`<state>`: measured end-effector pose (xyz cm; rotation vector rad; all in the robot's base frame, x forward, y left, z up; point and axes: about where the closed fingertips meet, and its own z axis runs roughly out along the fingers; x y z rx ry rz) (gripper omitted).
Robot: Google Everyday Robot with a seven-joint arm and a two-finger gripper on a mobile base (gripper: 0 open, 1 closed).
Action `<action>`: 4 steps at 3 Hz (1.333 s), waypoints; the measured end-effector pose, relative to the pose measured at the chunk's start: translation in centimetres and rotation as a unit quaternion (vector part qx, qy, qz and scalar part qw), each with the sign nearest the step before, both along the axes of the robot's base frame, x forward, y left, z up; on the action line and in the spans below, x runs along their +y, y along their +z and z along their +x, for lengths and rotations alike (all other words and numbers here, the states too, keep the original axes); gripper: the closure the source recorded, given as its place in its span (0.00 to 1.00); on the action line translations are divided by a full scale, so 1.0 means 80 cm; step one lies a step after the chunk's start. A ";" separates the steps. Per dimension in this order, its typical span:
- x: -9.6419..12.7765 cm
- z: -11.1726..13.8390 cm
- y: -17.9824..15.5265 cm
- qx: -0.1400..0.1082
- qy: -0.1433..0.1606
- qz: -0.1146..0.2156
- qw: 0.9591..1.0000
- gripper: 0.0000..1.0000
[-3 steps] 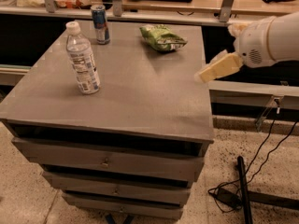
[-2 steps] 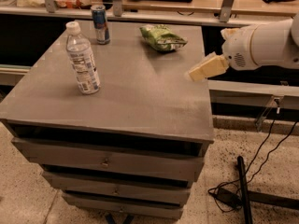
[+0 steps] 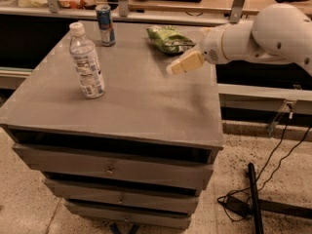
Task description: Pick green jalapeno chip bag
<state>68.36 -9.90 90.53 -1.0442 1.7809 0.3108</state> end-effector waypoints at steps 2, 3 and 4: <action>0.027 0.093 -0.030 -0.014 0.000 0.031 0.999 0.00; 0.020 0.141 -0.032 -0.035 -0.012 0.035 0.999 0.00; 0.018 0.163 -0.036 -0.043 -0.025 0.039 0.998 0.18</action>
Offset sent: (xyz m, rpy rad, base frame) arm 0.1235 0.0175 -0.0298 0.0812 -0.0699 -0.0162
